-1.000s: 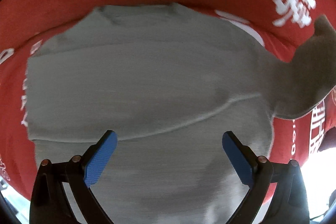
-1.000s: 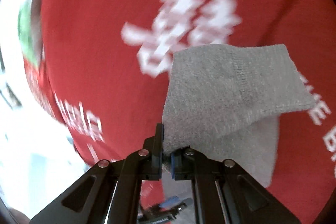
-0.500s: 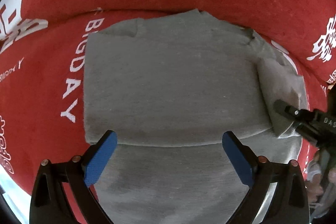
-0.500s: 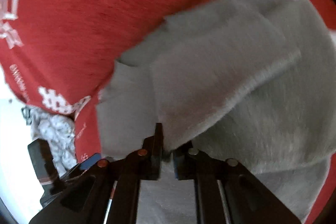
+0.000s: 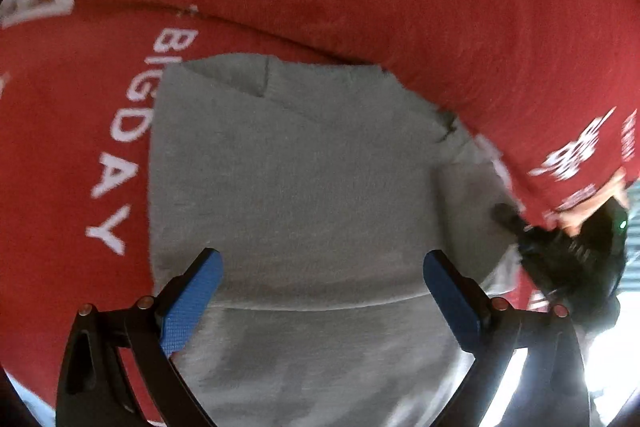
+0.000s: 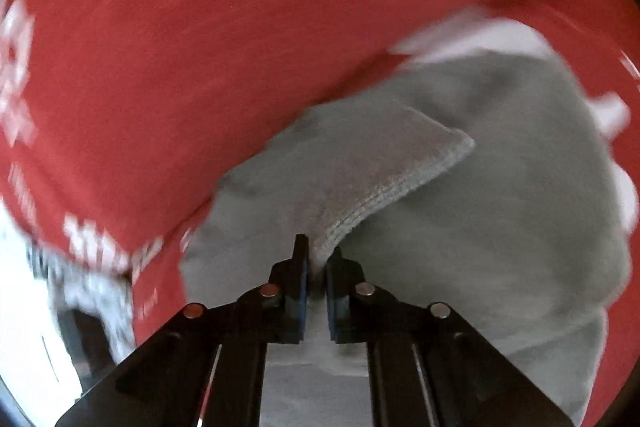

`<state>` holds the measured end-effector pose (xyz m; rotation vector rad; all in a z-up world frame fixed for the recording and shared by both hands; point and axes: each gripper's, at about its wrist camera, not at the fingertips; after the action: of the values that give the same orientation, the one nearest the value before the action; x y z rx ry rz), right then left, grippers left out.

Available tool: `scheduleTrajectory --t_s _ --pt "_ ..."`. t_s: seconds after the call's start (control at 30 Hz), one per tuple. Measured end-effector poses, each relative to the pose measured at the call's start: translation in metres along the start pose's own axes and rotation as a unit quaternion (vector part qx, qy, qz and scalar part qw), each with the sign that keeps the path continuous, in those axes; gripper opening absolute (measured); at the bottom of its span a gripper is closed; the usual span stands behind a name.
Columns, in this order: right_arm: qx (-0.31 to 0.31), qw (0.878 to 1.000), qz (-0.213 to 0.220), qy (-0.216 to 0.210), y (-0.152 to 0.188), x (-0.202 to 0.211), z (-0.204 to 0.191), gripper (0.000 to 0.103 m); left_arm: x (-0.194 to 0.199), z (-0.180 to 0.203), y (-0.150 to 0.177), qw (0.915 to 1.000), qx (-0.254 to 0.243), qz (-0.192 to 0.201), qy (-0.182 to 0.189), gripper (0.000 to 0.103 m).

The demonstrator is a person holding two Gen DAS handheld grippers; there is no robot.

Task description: Fold small clothes

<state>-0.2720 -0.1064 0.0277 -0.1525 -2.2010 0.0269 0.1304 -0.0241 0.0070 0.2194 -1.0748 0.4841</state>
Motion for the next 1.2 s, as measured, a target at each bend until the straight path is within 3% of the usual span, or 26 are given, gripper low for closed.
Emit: scheduleTrajectory --t_s 0.13,0.27,0.3,0.4,0.53,0.7,0.83,0.9,0.93,0.97,1.03,1.07,1.13,1.2 --pt "0.145 0.988 -0.055 0.003 0.025 -0.030 -0.061 0.008 -0.005 -0.010 -0.004 0.9967 0.018 -0.021 0.076 0.101" --pt "0.181 0.976 -0.121 0.022 0.053 -0.066 -0.076 0.016 -0.015 -0.016 -0.002 0.9931 0.026 -0.043 0.106 0.101" --pt "0.178 0.975 -0.134 0.025 0.057 -0.071 -0.075 0.024 -0.019 -0.016 -0.001 0.9927 0.026 -0.047 0.108 0.101" --pt "0.150 0.977 -0.154 0.009 0.066 -0.069 -0.063 0.038 -0.029 -0.012 0.001 0.9927 0.022 -0.058 0.103 0.101" --pt "0.095 0.985 -0.141 -0.001 0.062 -0.044 -0.041 0.041 -0.047 -0.002 0.001 0.9930 0.021 -0.069 0.094 0.101" --pt "-0.036 0.995 -0.087 0.016 0.044 0.015 0.040 0.042 -0.057 0.015 0.002 0.9934 0.011 -0.080 0.082 0.101" --pt "-0.153 0.987 -0.034 0.036 0.040 0.054 0.111 0.043 -0.066 0.033 -0.001 0.9948 -0.003 -0.075 0.068 0.101" --pt "-0.199 0.980 -0.012 0.027 0.039 0.064 0.137 0.043 -0.066 0.040 -0.004 0.9964 -0.011 -0.065 0.053 0.090" --pt "-0.222 0.975 0.000 0.016 0.038 0.066 0.148 0.043 -0.068 0.041 -0.005 0.9966 -0.012 -0.065 0.048 0.066" --pt "-0.241 0.971 0.011 0.004 0.037 0.066 0.155 0.043 -0.071 0.042 -0.007 0.9964 -0.008 -0.072 0.045 0.034" --pt "-0.270 0.962 0.030 -0.016 0.033 0.063 0.165 0.043 -0.074 0.039 -0.009 0.9961 -0.001 -0.078 0.042 0.007" --pt "-0.281 0.959 0.038 -0.023 0.030 0.062 0.168 0.042 -0.071 0.037 -0.009 0.9965 0.002 -0.072 0.043 0.007" --pt "-0.288 0.956 0.054 -0.009 0.023 0.064 0.169 0.007 -0.059 0.035 -0.010 0.9971 0.001 -0.055 0.052 0.007" --pt "-0.278 0.959 0.059 -0.005 0.018 0.068 0.168 0.007 -0.047 0.037 -0.007 0.9971 -0.008 -0.043 0.062 0.007"
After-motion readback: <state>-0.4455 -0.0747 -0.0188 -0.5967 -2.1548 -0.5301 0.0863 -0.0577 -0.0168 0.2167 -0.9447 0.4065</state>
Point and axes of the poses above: each gripper's, at about its wrist camera, not at the fingertips, and x roughly against the way its jaws point, z to its right, y to its underside, and after that the axes turned 1 degree about z, right-handed
